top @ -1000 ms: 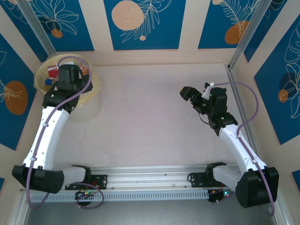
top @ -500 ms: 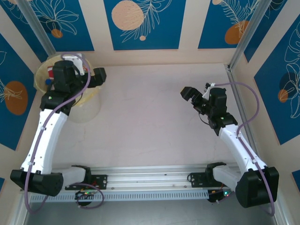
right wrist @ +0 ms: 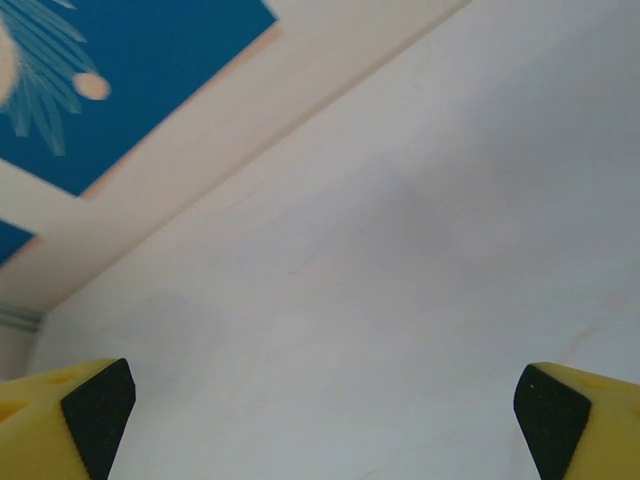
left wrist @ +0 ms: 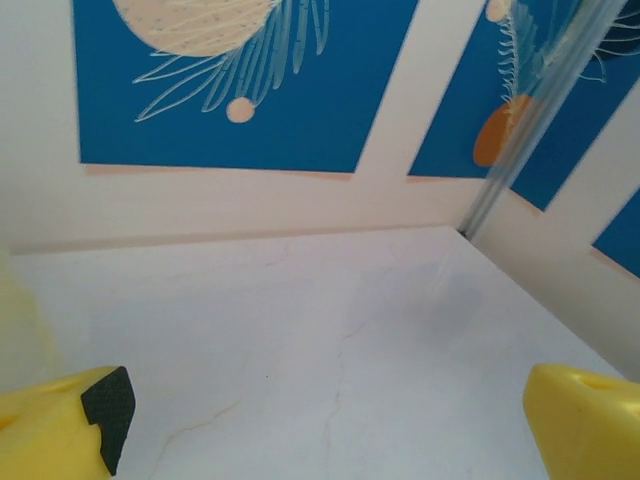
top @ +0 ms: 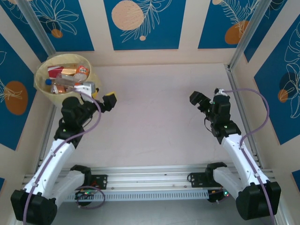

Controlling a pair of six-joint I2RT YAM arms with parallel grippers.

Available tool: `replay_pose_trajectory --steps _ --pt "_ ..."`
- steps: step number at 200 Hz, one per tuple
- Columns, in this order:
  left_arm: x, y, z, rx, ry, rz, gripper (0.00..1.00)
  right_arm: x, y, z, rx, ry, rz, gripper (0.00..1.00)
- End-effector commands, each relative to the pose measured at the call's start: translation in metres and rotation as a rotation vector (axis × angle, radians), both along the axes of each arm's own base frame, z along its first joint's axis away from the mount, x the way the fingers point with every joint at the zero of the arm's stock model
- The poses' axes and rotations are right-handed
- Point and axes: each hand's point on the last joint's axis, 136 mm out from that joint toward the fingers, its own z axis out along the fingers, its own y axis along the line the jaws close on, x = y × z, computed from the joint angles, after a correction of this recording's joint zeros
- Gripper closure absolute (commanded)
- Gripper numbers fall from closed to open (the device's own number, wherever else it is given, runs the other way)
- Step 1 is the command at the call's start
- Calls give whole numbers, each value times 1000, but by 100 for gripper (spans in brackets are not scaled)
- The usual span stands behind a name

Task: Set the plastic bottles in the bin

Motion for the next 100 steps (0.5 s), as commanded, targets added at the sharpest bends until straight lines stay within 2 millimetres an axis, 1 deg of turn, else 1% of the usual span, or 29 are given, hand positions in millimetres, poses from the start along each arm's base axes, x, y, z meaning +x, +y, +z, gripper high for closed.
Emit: replay_pose_trajectory --steps 1,17,34,49,65,78,100 --pt "-1 19 14 0 -157 115 0 1 -31 -8 -174 -28 -104 0" --pt "-2 39 -5 73 -141 219 0 0 -42 -15 -216 -48 -142 0" --pt "-3 71 -29 107 -122 401 0 -1 -55 -28 -242 -52 -186 0" --pt "-9 105 -54 106 -98 591 0 -2 -64 -41 -262 -46 -212 0" --pt "-16 130 -82 139 -50 718 0 -2 -71 -55 -266 -14 -225 0" --pt "-16 138 -101 187 5 742 0 -2 -73 -66 -273 14 -225 0" --pt "-5 135 -127 276 80 702 0 4 -74 -79 -307 27 -191 0"
